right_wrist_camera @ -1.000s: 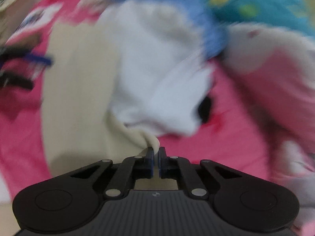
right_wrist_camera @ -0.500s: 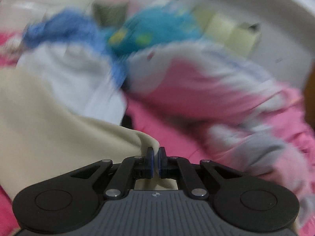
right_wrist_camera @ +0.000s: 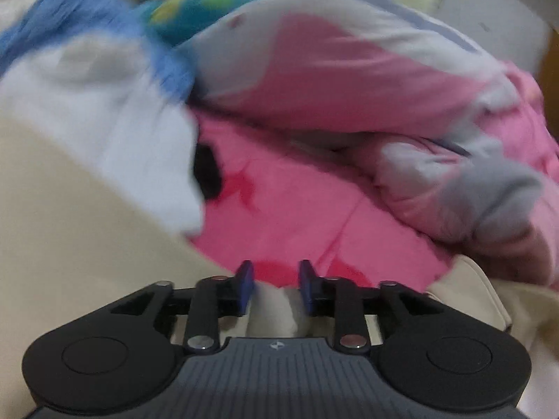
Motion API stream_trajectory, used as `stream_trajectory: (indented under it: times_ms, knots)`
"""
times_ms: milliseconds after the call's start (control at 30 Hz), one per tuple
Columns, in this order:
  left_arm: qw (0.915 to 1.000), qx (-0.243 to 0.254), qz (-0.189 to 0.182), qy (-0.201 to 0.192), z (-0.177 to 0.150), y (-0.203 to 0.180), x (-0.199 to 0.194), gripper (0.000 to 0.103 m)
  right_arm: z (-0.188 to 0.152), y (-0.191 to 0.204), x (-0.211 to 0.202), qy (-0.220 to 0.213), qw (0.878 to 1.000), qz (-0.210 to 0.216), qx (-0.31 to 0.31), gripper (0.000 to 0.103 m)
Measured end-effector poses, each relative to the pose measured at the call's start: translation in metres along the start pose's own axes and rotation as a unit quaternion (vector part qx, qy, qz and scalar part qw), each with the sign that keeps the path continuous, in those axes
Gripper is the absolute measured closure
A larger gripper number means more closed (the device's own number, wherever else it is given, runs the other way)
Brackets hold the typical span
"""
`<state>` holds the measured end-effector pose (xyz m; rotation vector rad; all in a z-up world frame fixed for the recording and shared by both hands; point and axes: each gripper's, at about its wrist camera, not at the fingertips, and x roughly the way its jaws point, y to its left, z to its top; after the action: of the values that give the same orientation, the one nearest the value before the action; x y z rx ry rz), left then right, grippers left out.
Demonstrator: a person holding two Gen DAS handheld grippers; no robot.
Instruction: Fold clothes
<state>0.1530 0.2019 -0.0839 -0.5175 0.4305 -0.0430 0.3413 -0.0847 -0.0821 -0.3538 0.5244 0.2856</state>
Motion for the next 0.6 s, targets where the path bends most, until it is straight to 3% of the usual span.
stream_trajectory:
  times_ms: [133, 267, 400, 500, 600]
  knots:
    - [0.9998, -0.016, 0.002, -0.007, 0.004, 0.007, -0.003, 0.011, 0.011, -0.028, -0.048, -0.02, 0.994, 0.039, 0.096, 0.062]
    - [0.9996, -0.022, 0.007, -0.015, 0.007, 0.009, -0.005, 0.011, 0.023, -0.056, -0.097, -0.039, 0.978, 0.079, 0.19, 0.062]
    - [0.9995, -0.014, 0.022, -0.018, 0.007, 0.006, 0.001, 0.011, 0.013, -0.024, -0.131, 0.013, 0.973, 0.163, 0.164, 0.064]
    - [0.999, -0.002, 0.04, -0.019, 0.006, 0.003, 0.006, 0.011, -0.007, 0.009, -0.127, 0.05, 0.975, 0.171, 0.129, 0.064]
    - [0.9983, 0.007, 0.056, -0.016, 0.005, 0.001, 0.01, 0.011, -0.039, 0.031, -0.088, 0.131, 0.965, 0.175, 0.144, 0.064]
